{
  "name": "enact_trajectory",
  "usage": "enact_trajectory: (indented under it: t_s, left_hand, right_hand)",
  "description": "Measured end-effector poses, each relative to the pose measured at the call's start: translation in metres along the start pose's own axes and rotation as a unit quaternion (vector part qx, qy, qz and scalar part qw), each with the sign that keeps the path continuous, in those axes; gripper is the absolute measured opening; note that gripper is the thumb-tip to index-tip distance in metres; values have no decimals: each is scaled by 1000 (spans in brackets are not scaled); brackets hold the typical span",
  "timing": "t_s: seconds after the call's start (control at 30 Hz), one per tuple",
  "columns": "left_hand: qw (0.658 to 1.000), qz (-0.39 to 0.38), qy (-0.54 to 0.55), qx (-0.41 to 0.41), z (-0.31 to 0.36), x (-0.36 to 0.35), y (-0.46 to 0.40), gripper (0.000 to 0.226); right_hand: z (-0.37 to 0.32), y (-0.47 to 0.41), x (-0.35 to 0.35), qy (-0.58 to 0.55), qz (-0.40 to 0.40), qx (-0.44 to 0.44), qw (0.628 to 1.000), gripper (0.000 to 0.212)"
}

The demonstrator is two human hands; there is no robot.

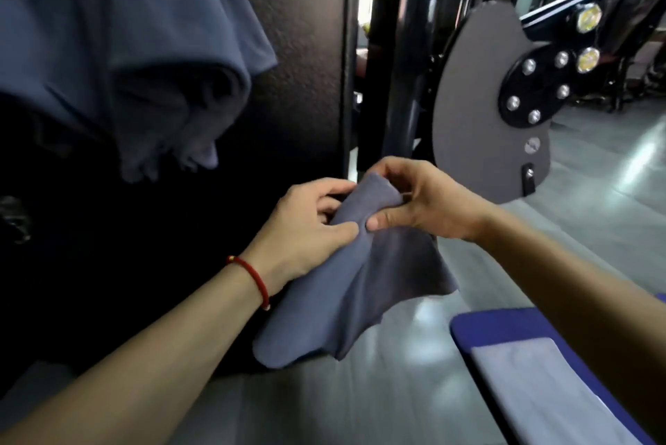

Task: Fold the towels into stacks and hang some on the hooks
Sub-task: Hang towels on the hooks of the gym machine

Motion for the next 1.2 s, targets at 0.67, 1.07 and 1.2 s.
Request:
enact_trajectory:
  t_s: [0.67, 1.07, 1.2]
  left_hand:
    - [939, 296, -16, -175, 152, 101, -14, 30]
    - [897, 314, -218, -222, 255, 118, -120, 11]
    - [876, 333, -222, -269, 264, 136, -153, 11]
  right_hand:
    - [-146, -60, 61, -112, 136, 164, 971, 13]
    - [-175, -149, 150, 36, 292, 208, 933, 11]
    - [-190, -172, 157, 109, 363, 250, 891, 18]
Point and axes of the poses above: each hand's wrist, its own y-axis away from the middle knuckle, its own x-axis out of the back of the hand, z = x × y, the point moved 7 cm from there along -y, towards the middle knuckle, and after that the axes turned 14 degrees about z, right-handed, at the moved point
